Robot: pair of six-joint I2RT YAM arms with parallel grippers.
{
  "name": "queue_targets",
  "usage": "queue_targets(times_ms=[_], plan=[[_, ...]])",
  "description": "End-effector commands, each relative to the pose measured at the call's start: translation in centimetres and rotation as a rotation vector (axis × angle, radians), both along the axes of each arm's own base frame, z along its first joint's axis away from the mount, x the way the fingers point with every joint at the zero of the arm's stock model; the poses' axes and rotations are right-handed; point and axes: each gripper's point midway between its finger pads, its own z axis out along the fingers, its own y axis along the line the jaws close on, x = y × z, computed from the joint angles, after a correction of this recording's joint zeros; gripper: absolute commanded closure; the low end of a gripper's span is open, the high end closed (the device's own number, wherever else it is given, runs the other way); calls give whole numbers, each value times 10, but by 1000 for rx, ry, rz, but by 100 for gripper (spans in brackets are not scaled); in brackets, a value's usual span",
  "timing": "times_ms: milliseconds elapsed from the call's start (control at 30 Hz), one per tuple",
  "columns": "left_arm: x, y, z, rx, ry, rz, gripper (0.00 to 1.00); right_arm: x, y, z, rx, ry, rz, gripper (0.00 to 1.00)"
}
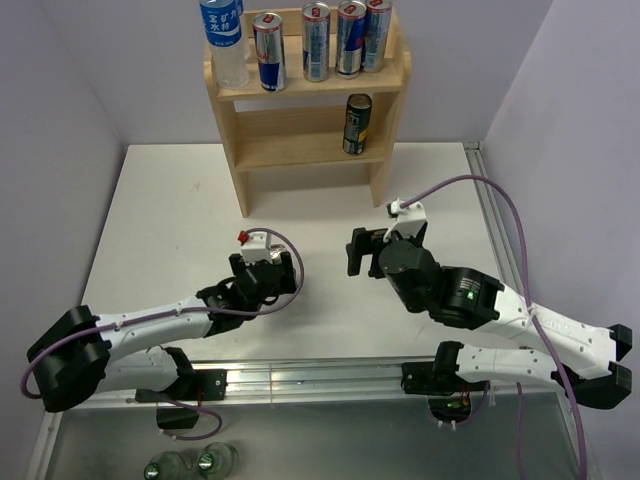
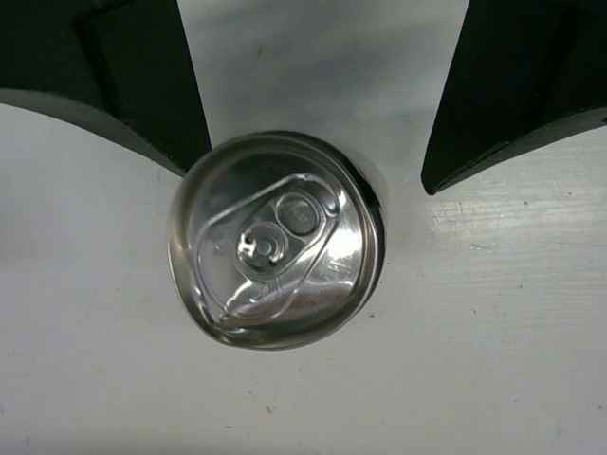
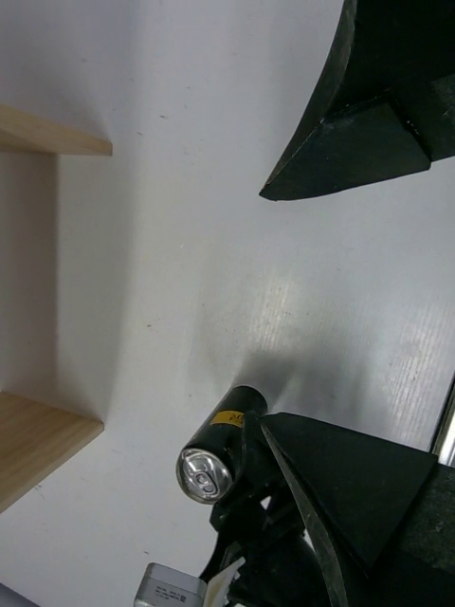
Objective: Place and organize the beverage onto the shelf
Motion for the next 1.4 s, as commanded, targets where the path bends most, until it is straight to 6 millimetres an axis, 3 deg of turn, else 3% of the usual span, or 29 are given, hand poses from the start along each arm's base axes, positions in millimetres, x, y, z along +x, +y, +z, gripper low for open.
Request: queue_targets(times_ms=[0, 67, 133, 233, 433, 633, 667, 733, 800, 1000, 1367], plan=[[14, -3, 5, -33, -59, 71, 1, -4, -11, -1, 25, 3, -28, 0], [18, -5, 3, -33, -65, 84, 1, -6, -14, -4, 22, 12, -32, 0], [23, 3, -12, -13, -29, 182, 1, -7, -15, -6, 23, 15, -29, 0], [28, -4, -31, 40, 30, 198, 1, -7, -15, -10, 22, 18, -30, 0], [37, -14, -23, -3, -44, 167, 7, -6, -13, -12, 1, 15, -21, 0], [47, -22, -21, 38, -62, 156, 53, -6, -15, -14, -14, 9, -16, 0], [49, -24, -19, 35, -64, 157, 74, -6, -15, -15, -14, 7, -19, 0], [51, -26, -21, 48, -57, 159, 94, -6, -16, -15, -16, 5, -17, 0], [53, -27, -21, 63, -54, 161, 100, -6, -16, -16, -18, 3, -16, 0], [66, -42, 14, 118, -116, 96, 100, -5, -17, -16, -13, -11, -21, 0], [107, -80, 113, 106, -249, -46, 100, 4, -14, -9, 7, -48, -30, 0]])
